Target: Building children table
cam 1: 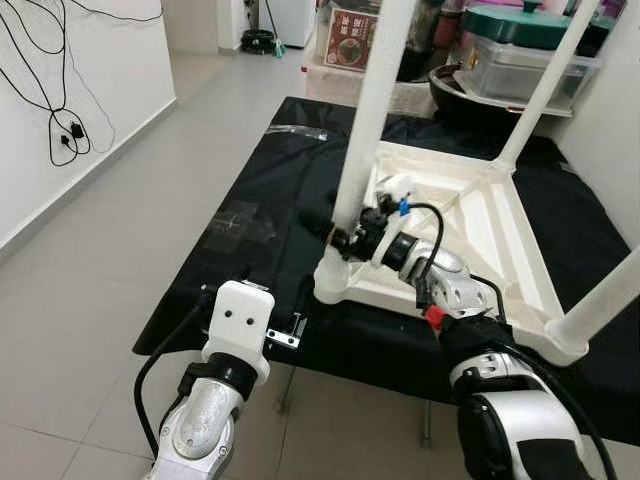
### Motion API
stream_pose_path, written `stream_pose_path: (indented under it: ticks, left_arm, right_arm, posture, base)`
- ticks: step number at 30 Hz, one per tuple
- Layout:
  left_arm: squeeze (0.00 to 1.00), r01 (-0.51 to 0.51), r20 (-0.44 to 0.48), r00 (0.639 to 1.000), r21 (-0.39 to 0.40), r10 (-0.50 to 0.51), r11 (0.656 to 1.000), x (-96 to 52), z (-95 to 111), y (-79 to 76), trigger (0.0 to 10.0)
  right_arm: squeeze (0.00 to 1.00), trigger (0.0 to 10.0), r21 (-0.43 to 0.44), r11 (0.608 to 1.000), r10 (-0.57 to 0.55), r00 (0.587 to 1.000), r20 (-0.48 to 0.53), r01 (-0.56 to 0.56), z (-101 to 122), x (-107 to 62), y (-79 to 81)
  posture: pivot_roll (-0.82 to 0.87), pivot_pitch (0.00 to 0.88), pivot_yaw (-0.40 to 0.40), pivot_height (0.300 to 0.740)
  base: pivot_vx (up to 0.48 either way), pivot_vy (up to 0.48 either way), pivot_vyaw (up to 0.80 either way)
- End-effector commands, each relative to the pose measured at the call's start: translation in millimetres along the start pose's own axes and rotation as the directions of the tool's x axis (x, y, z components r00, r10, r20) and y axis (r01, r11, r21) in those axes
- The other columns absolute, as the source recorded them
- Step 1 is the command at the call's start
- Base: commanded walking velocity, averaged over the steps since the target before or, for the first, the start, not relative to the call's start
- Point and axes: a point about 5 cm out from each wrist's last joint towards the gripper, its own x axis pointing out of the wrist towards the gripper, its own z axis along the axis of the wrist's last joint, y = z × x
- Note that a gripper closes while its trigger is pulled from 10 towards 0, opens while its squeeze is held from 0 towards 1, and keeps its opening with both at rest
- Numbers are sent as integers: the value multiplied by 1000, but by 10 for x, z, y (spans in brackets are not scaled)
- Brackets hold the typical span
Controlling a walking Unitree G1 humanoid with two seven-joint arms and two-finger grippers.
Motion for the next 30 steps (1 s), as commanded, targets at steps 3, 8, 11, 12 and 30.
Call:
stream_pose_path:
  ticks: [3, 8, 11, 12, 30]
  left_arm:
    - [0, 4, -4, 1000, 8, -4, 1000, -15, -13, -16, 10000]
    - [0, 2, -5, 1000, 7, -2, 1000, -19, -16, -19, 10000]
    - [0, 4, -3, 1000, 4, -4, 1000, -11, -15, -31, 10000]
    - [0, 4, -2, 1000, 3, -4, 1000, -10, -14, -33, 10000]
    - [0, 25, 1, 1000, -1, -25, 1000, 1, -9, -67, 10000]
  right_arm:
    - [0, 10000, 51, 992, 116, 992, -45, -114, -80, 221, 131]
    - [0, 0, 50, 995, -90, 995, 33, 88, 24, 337, 39]
    - [0, 0, 23, 969, -248, 968, 47, 247, 48, 306, -57]
    - [0, 0, 24, 965, -264, 963, 46, 263, 49, 296, -71]
    - [0, 0, 53, 124, -992, 125, -29, 991, -229, -168, -162]
  posture:
    - [133, 45, -129, 740]
    - [134, 37, -128, 740]
    - [128, 37, -123, 740]
    - [128, 37, -123, 740]
    - [119, 60, -120, 740]
  base:
    - [0, 0, 0]
    - [0, 0, 0]
    - [0, 0, 0]
    - [0, 0, 0]
    - [0, 0, 0]
